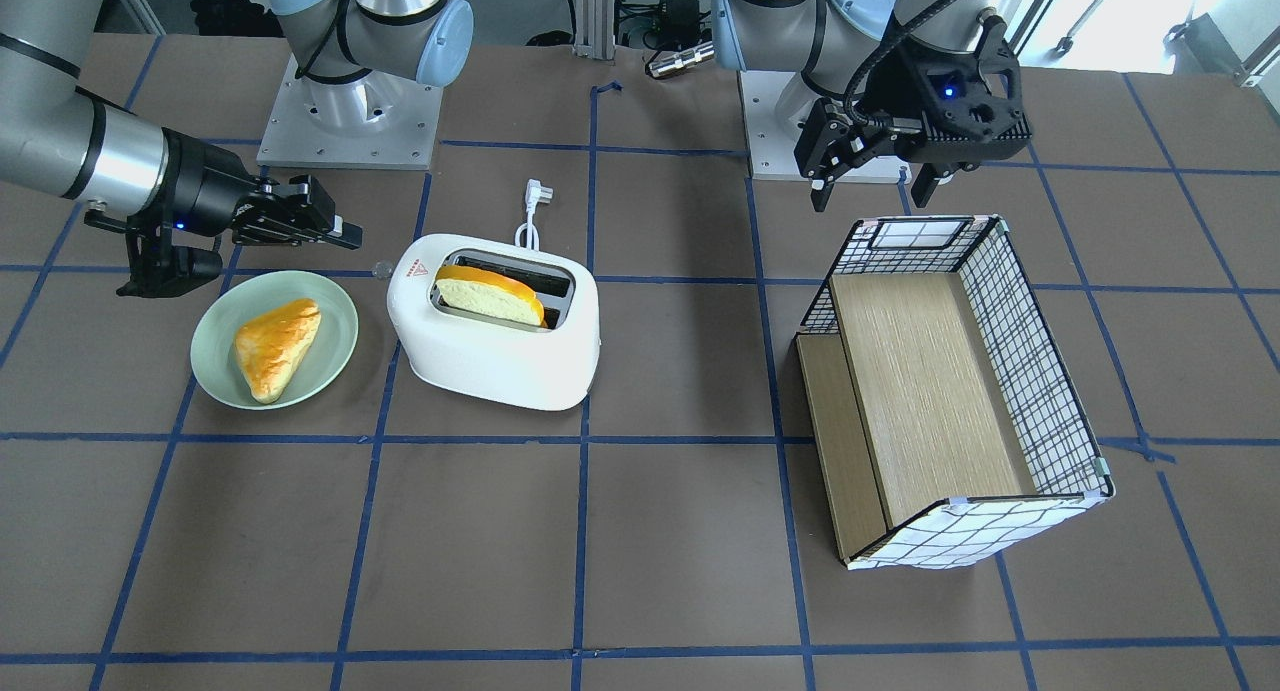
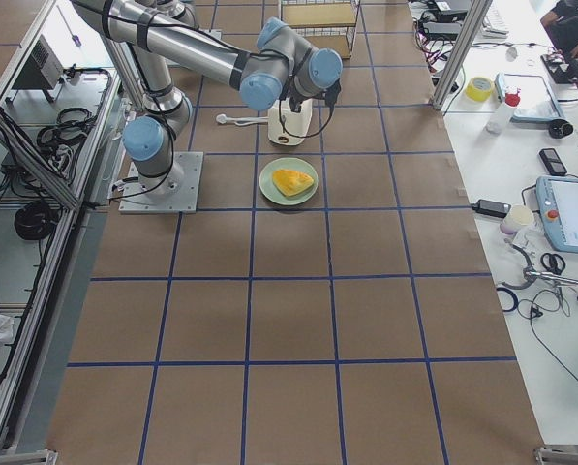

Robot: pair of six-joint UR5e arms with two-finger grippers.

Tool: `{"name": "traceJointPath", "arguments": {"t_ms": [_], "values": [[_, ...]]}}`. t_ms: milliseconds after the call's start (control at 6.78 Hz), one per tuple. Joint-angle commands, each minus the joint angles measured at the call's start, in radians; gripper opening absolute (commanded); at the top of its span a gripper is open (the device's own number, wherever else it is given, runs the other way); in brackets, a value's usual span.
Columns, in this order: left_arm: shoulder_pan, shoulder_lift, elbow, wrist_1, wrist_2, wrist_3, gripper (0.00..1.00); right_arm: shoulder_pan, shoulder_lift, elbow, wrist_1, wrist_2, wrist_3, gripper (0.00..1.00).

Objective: Press toaster with right arm
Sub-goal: 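Move the right gripper down toward the toaster's side lever beside the plate, then press the toaster lever down with the right gripper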

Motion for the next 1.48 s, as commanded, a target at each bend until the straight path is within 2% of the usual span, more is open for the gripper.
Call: {"name": "traceJointPath", "arguments": {"t_ms": [0,295,1328], "values": [[0.0,0.0,0.0,0.0,0.0,0.0,1.0,-0.06,0.003,0.137,-0.028,0.073,-0.158,0.0],[0.0,0.0,0.0,0.0,0.0,0.0,1.0,-0.061,0.008,0.216,-0.112,0.095,-0.178,0.0],[0.0,0.0,0.0,0.0,0.0,0.0,1.0,-0.086,0.055,0.221,-0.172,0.086,-0.181,0.0]]}}
